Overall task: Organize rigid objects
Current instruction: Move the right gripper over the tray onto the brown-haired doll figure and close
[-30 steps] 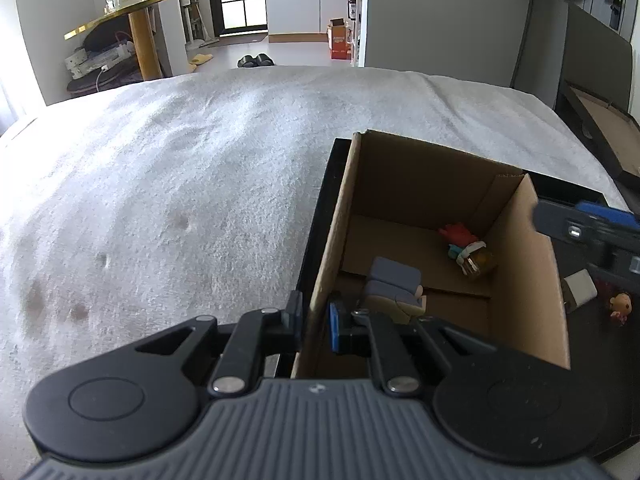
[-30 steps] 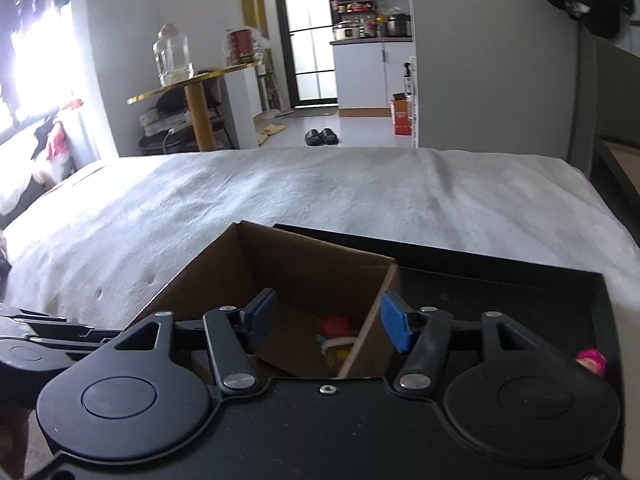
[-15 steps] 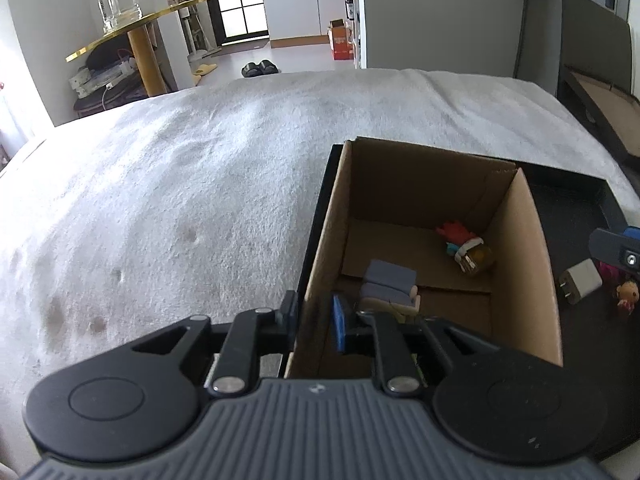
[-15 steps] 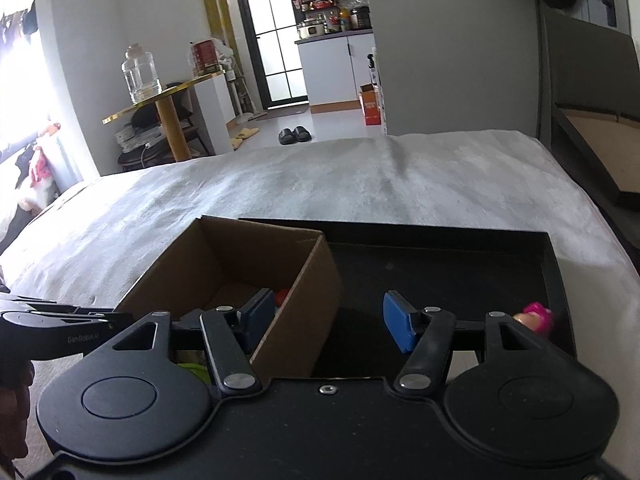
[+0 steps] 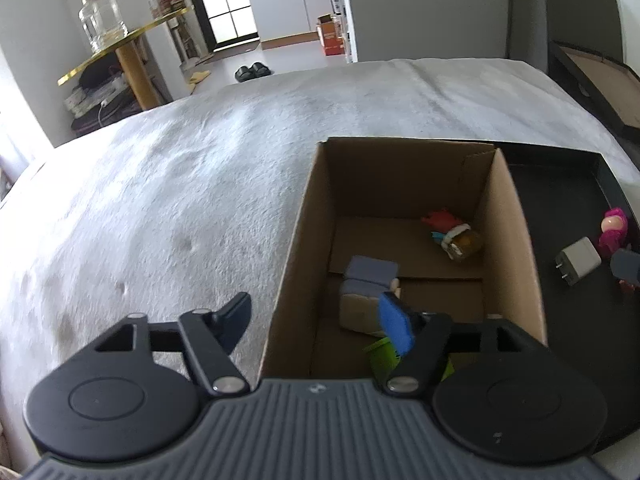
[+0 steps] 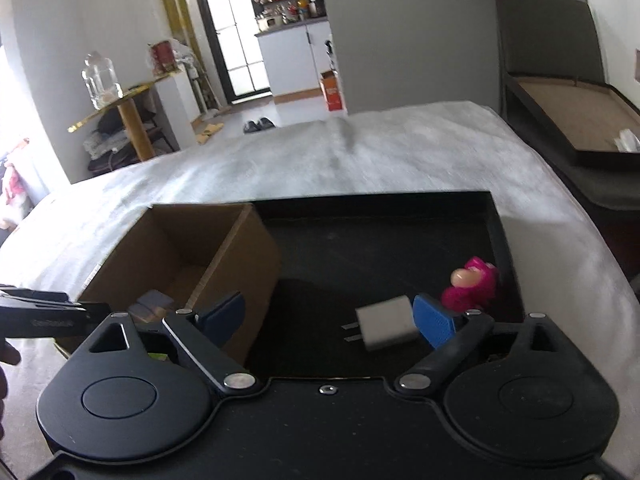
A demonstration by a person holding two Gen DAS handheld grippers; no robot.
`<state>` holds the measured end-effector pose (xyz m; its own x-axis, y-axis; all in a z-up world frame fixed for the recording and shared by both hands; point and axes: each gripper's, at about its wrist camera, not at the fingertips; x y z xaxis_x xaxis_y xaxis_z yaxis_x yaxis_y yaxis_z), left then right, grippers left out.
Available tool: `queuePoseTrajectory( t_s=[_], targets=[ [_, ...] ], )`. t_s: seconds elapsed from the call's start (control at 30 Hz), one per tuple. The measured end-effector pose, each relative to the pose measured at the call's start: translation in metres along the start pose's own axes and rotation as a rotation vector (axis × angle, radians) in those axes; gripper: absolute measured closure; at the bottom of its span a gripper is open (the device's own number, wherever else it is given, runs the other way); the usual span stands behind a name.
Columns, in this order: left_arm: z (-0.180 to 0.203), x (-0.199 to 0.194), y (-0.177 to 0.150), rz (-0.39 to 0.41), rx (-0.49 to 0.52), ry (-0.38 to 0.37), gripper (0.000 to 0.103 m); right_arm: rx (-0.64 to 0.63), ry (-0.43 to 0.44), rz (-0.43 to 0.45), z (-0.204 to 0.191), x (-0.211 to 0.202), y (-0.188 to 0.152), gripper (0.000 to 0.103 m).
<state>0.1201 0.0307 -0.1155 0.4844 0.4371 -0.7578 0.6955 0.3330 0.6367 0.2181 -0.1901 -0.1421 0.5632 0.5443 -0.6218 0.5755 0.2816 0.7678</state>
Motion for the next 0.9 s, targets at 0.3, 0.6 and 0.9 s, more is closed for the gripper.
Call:
queuePoseTrajectory(
  t_s=[0.3, 0.6, 0.9],
  targets=[
    [0.013, 0.006, 0.002, -0.015, 0.034, 0.046, 0.028, 0.068, -0.047, -0.054, 0.028, 0.008, -0.013, 0.009],
    [0.026, 0.011, 0.004, -0.029, 0.061, 0.080, 0.027, 0.096, -0.114, -0.092, 0.055, 0.024, -0.023, 0.011],
    [0.036, 0.012, 0.007, -0.030, 0.069, 0.107, 0.027, 0.066, -0.144, -0.129, 0.072, 0.050, -0.022, 0.035]
  ],
)
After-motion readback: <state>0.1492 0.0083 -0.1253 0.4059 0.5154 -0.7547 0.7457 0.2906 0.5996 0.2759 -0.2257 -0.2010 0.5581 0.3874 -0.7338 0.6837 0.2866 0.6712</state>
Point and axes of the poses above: each gripper's, at about its wrist camera, not at the fingertips, and x roughly the way its jaws point, z to its right, y to its top, and after that the axes turned 4 degrees about -x, right-handed
